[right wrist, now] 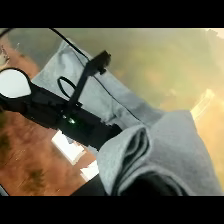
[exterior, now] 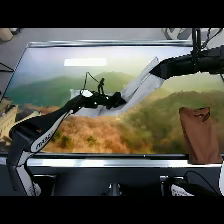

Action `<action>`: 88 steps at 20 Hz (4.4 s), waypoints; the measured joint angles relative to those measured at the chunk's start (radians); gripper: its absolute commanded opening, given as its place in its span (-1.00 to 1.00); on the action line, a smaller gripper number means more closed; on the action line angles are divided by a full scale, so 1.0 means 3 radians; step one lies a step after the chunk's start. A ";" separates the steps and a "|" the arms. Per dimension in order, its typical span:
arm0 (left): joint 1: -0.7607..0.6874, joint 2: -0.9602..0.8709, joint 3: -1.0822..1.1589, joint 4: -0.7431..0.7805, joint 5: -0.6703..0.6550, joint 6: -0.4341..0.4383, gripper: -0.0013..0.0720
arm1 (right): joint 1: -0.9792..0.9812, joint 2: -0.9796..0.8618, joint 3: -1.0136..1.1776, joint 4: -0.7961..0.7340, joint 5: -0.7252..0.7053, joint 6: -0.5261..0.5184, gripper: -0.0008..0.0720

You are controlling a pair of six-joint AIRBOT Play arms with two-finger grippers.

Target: Fold the shirts.

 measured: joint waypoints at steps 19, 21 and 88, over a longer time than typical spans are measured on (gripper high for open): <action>0.2281 0.2434 0.0001 0.1386 -0.0801 0.0005 -0.87 | 0.1737 -0.1789 -0.0003 0.1352 -0.1864 -0.0291 0.91; 0.2321 0.2536 0.0001 0.1471 -0.0932 0.0010 -0.87 | 0.1530 -0.1706 -0.0003 0.1147 -0.1653 -0.0262 0.91; 0.2029 0.2647 -0.0088 0.1858 -0.1165 0.0495 -0.87 | -0.3079 0.0172 -0.2004 -0.2346 0.0526 0.0017 0.93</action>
